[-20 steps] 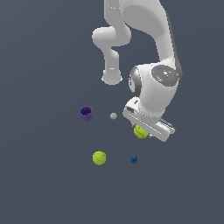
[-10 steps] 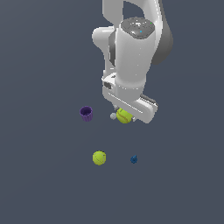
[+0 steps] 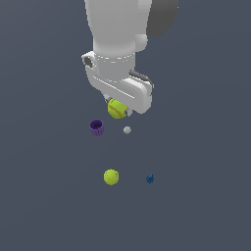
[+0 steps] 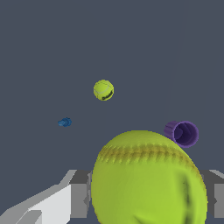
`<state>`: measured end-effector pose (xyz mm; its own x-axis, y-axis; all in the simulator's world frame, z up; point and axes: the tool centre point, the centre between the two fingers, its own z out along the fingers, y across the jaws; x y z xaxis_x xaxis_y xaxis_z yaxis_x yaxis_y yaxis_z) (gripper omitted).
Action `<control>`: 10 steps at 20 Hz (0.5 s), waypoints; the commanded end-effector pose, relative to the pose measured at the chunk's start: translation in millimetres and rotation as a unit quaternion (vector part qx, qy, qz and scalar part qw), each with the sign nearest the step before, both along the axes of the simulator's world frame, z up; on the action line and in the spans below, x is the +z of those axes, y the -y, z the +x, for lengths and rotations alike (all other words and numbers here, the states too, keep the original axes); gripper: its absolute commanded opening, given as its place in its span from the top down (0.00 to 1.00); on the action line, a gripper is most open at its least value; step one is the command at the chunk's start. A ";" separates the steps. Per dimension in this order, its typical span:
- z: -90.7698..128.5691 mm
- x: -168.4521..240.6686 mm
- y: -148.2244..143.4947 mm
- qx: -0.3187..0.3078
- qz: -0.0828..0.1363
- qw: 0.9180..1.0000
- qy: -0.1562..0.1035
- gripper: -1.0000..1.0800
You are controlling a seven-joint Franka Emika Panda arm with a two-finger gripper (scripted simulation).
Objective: Pick up a designated object from a clutter of objects.
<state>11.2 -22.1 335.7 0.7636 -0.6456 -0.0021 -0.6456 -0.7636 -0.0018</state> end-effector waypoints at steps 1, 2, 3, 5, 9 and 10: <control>-2.8 16.9 13.9 0.001 0.000 1.000 0.000 1.00; -3.5 22.1 18.2 0.001 0.000 1.000 0.000 1.00; -4.0 26.6 22.3 0.001 0.000 1.000 0.000 1.00; -4.7 34.1 28.8 0.001 -0.001 1.000 0.000 1.00; -5.4 42.7 36.0 0.001 -0.001 1.000 0.000 1.00; -5.5 43.4 36.7 0.001 -0.001 1.000 0.000 1.00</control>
<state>5.9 -57.2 376.3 0.7636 -0.6457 -0.0010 -0.6457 -0.7636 -0.0002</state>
